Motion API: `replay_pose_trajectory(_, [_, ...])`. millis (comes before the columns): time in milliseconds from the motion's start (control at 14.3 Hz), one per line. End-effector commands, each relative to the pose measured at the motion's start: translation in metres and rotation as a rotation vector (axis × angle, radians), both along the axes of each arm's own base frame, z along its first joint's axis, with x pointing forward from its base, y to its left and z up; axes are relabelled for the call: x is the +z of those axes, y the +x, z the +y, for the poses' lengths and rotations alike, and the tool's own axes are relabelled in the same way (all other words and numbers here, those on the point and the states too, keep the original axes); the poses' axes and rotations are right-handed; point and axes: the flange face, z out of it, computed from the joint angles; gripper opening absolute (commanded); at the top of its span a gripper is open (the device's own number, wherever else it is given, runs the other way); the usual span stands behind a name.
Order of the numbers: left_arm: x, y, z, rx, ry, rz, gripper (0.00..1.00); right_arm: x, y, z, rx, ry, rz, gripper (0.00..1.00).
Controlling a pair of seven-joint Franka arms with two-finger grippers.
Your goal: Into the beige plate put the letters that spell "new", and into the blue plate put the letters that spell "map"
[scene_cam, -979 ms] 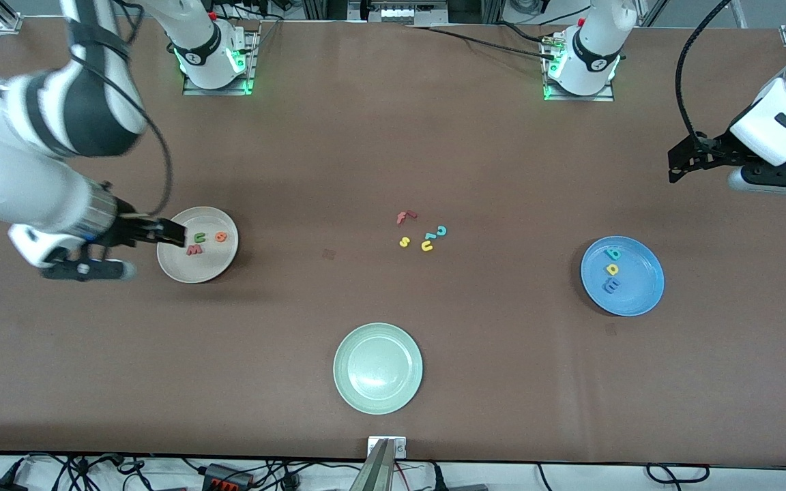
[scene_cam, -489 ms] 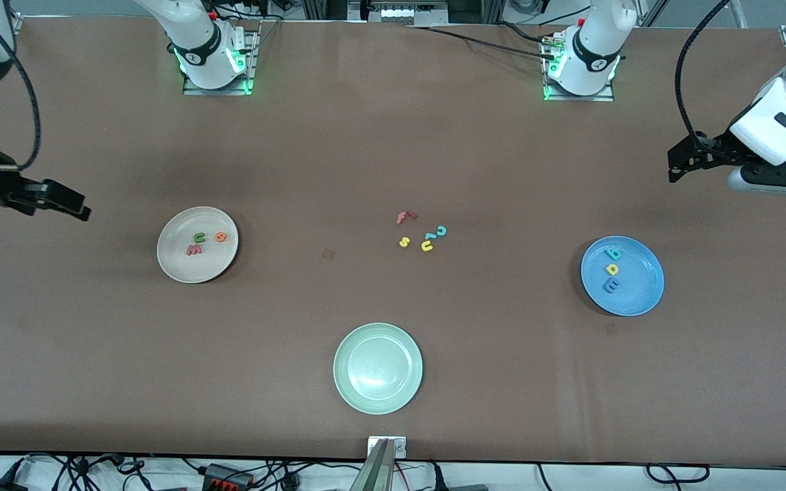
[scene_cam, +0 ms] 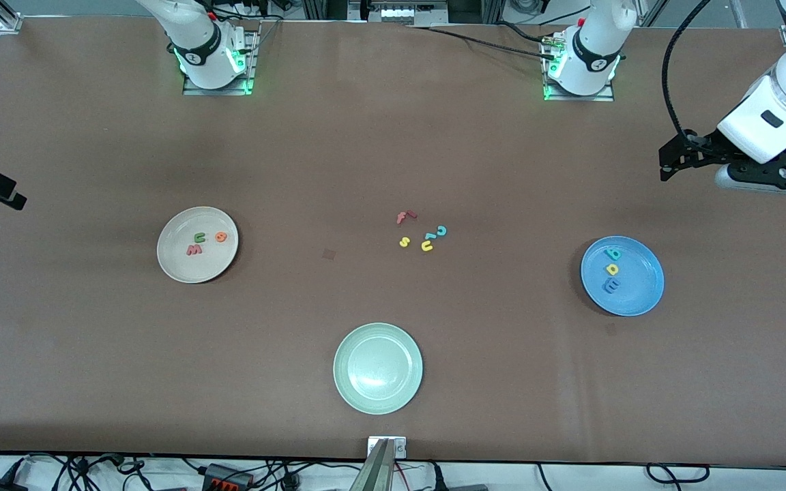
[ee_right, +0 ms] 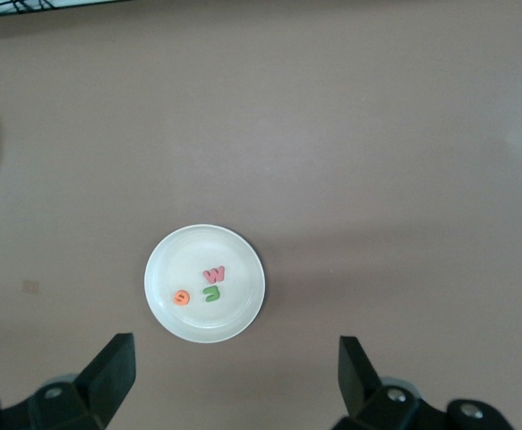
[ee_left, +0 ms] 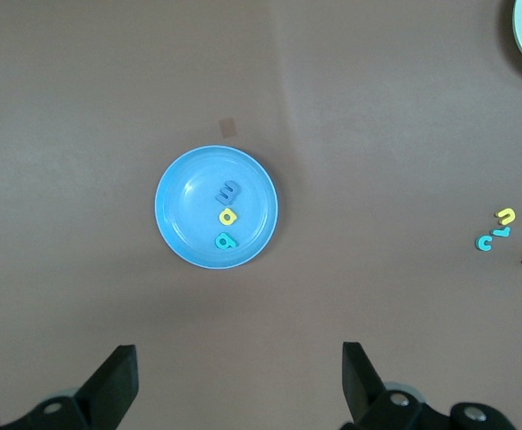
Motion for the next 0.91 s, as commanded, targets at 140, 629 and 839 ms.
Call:
replay_pose_trajectory(140, [0.008,-0.001,0.001,-0.004,-0.02,0.003,1.0,-0.006,-0.018,0.012,0.014,-0.007,0.054,1.0])
replay_pose_trajectory(629, [0.008,-0.001,0.004,-0.001,-0.02,0.003,1.0,-0.015,-0.049,0.018,0.053,-0.064,0.043,1.0])
replay_pose_trajectory(839, [0.008,-0.001,0.003,-0.003,-0.02,0.003,1.0,-0.012,-0.051,0.016,0.043,-0.05,0.062,1.0])
